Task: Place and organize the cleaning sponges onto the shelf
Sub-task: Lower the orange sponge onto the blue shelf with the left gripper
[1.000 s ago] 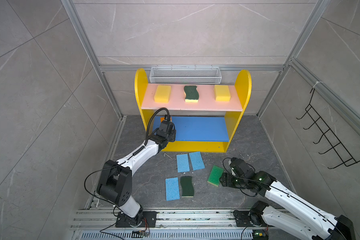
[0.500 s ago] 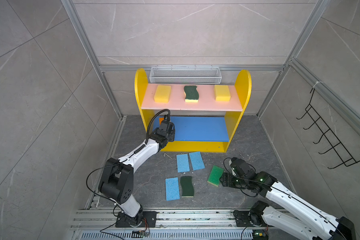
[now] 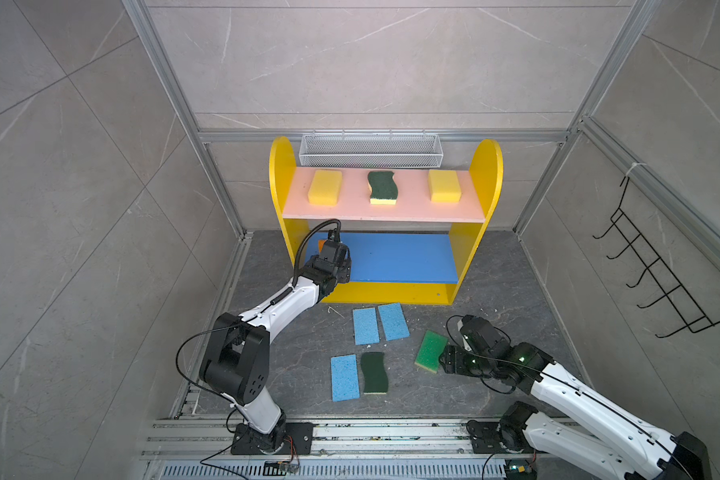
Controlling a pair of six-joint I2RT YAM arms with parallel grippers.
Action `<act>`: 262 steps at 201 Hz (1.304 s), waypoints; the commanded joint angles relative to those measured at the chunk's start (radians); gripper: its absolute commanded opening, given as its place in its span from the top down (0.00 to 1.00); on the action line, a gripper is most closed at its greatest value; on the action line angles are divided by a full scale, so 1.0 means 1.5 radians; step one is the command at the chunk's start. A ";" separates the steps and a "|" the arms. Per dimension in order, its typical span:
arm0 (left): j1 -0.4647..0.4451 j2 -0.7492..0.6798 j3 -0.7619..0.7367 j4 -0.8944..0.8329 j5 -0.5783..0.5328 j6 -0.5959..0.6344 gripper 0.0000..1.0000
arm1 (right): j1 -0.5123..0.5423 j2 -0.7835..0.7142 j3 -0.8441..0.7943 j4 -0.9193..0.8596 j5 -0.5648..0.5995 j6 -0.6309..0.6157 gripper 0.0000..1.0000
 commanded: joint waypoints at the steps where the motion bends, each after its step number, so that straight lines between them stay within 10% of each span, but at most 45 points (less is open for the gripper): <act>1: 0.005 -0.016 0.017 -0.026 -0.013 -0.011 0.21 | 0.003 0.002 0.002 -0.004 -0.004 0.002 0.23; 262: -0.006 -0.130 -0.036 -0.050 0.038 -0.016 0.21 | 0.003 -0.047 0.003 -0.043 0.009 0.009 0.23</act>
